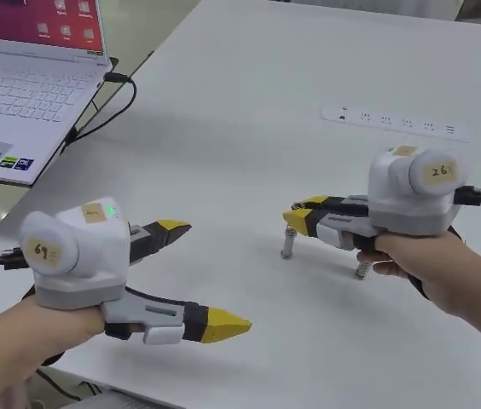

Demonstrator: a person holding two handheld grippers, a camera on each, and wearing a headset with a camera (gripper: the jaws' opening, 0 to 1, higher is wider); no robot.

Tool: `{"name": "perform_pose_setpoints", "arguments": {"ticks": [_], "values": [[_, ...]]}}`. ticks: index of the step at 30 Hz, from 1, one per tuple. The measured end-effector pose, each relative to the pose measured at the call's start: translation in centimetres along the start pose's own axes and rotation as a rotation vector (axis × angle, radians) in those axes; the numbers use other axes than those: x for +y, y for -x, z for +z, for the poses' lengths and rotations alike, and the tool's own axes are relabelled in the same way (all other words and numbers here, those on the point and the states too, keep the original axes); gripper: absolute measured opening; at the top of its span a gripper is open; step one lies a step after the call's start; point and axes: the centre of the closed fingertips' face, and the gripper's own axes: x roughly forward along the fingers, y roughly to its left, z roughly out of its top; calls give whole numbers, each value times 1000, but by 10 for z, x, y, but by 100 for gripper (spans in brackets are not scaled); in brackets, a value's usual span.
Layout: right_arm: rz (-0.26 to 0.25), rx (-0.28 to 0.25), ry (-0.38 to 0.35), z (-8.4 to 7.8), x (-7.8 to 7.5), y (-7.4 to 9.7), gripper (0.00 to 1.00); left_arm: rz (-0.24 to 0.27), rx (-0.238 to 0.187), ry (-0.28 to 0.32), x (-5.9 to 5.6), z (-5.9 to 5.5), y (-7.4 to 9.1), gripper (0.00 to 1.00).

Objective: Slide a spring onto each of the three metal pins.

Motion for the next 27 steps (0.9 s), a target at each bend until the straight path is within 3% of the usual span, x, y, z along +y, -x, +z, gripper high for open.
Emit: {"name": "perform_pose_setpoints", "arguments": {"ticks": [8,11,18,27], "values": [[-3,18,50,-8,4,-3,9,-4,4,-1,-1,-1,-2,96],[-8,42,100,-13,5,-4,9,-3,6,-4,0,-1,-2,96],[-12,62,113,-22,6,-9,9,-7,10,-6,-1,-2,-3,95],[-37,134,177,-46,8,-15,9,-2,14,-1,-1,-4,-1,95]]}}
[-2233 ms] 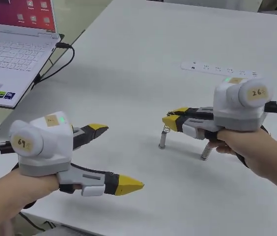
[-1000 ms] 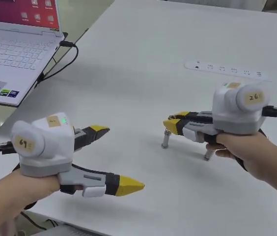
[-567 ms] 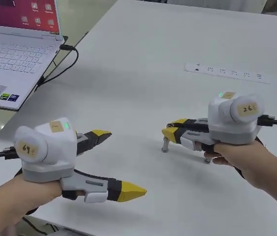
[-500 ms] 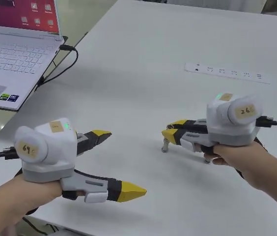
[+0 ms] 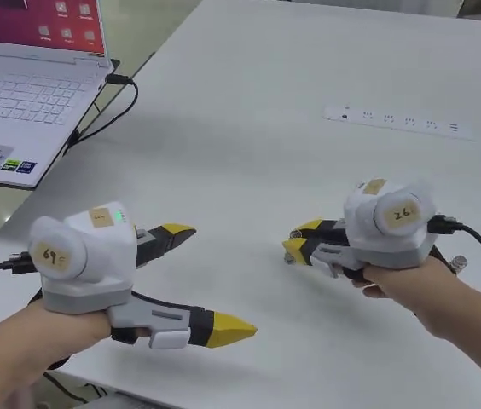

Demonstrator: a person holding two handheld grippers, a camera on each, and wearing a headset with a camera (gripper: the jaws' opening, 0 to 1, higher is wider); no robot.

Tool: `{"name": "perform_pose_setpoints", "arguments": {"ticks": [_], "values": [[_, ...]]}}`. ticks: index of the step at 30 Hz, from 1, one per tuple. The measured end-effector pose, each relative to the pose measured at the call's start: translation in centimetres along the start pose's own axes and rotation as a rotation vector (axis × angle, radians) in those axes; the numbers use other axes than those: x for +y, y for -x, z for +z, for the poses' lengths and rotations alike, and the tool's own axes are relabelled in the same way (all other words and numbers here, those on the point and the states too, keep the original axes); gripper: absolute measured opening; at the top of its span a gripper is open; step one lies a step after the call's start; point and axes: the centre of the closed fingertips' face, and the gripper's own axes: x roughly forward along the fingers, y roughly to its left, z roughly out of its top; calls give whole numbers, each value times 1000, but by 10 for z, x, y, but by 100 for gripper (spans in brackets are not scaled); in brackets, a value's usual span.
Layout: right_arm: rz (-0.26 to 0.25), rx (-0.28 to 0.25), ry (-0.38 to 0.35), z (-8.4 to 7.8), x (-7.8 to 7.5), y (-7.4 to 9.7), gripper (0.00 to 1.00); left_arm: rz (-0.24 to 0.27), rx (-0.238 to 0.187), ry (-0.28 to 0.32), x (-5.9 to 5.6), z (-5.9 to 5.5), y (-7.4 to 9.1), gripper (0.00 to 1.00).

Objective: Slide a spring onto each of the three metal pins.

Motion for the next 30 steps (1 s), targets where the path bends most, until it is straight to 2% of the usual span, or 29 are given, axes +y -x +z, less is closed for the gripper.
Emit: {"name": "perform_pose_setpoints", "arguments": {"ticks": [10,15,19,30], "values": [[-14,7,32,-3,-6,-8,9,-7,0,-4,-3,1,-5,95],[-10,52,80,-11,-3,-8,11,-16,0,-10,-5,4,-9,95],[-8,33,74,-9,-2,-9,19,-17,-5,-9,-5,6,-9,95],[-11,34,56,-8,-4,-6,21,-17,-2,-12,-5,6,-10,95]]}}
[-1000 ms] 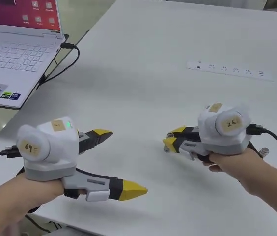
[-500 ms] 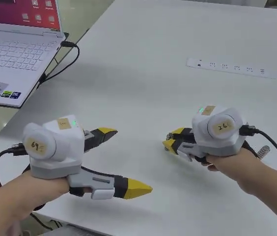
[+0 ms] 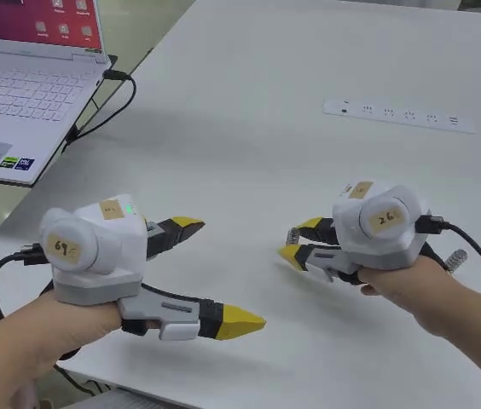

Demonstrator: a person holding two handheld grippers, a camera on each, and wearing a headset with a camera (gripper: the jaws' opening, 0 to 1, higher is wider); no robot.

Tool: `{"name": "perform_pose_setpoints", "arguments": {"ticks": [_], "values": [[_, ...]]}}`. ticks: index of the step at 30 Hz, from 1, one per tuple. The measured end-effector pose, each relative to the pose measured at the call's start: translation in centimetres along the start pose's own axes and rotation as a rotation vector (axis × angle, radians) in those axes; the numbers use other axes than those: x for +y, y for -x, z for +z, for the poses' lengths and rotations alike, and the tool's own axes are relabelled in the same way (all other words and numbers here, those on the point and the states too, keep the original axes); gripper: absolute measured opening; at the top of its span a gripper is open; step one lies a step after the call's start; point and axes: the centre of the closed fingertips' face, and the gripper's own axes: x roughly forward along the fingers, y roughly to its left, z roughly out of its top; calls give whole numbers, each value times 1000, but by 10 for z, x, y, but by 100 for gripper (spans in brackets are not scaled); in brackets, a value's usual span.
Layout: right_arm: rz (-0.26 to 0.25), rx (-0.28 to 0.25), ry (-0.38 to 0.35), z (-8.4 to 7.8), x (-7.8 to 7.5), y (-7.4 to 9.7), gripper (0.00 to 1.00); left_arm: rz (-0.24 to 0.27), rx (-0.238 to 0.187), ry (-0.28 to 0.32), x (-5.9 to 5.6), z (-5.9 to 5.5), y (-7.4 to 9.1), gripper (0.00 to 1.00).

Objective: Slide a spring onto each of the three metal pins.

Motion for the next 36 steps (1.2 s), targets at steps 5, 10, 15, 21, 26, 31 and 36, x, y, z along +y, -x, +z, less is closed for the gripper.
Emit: {"name": "perform_pose_setpoints", "arguments": {"ticks": [5,10,15,21,26,31,36], "values": [[-1,-1,0,1,2,4,21,-1,0,-3,0,1,-1,95],[0,-7,7,4,4,8,21,0,1,-8,0,2,-1,95],[2,-14,10,5,4,14,21,-3,0,-14,-1,5,-2,95],[4,-29,16,9,5,26,23,-7,5,-19,-2,7,-5,95],[6,-46,32,13,5,35,25,-7,5,-25,-2,11,-7,95],[-4,-76,21,17,3,51,25,-11,6,-33,-2,15,-8,95],[-11,-100,20,18,1,67,26,-16,-1,-38,-3,20,-11,95]]}}
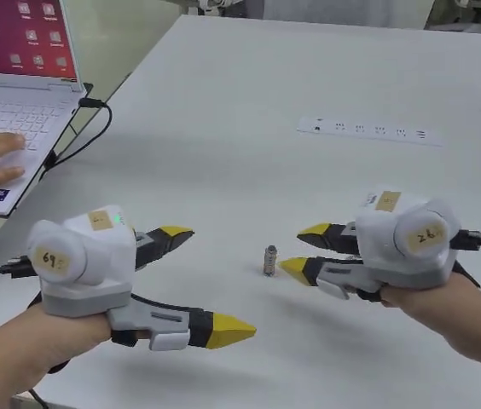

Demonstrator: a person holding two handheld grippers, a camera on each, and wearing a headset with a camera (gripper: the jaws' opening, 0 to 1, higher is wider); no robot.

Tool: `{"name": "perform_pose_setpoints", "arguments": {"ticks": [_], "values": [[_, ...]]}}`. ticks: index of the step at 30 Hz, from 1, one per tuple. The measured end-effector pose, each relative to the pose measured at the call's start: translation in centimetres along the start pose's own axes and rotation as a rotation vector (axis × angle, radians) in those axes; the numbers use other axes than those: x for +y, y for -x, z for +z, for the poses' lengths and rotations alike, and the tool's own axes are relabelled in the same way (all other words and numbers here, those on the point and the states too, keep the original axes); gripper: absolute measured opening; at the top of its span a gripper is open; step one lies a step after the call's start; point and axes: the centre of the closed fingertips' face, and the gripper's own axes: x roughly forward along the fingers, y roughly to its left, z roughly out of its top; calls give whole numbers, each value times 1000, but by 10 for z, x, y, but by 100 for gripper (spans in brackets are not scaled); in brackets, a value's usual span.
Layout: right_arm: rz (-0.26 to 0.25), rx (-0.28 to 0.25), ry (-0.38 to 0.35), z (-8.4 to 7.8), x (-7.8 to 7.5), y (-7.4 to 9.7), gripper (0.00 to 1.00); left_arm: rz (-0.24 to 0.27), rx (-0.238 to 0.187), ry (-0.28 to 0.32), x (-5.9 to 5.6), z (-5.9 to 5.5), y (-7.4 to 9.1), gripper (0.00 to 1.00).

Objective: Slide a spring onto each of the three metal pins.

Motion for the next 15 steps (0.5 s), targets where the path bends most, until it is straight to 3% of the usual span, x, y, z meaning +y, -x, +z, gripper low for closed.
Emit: {"name": "perform_pose_setpoints", "arguments": {"ticks": [8,15], "values": [[-19,-65,-49,3,-6,33,28,-14,-10,-10,-5,8,-5,95],[-69,-54,-47,-14,-12,65,28,-16,-11,-13,-7,9,-8,95]]}}
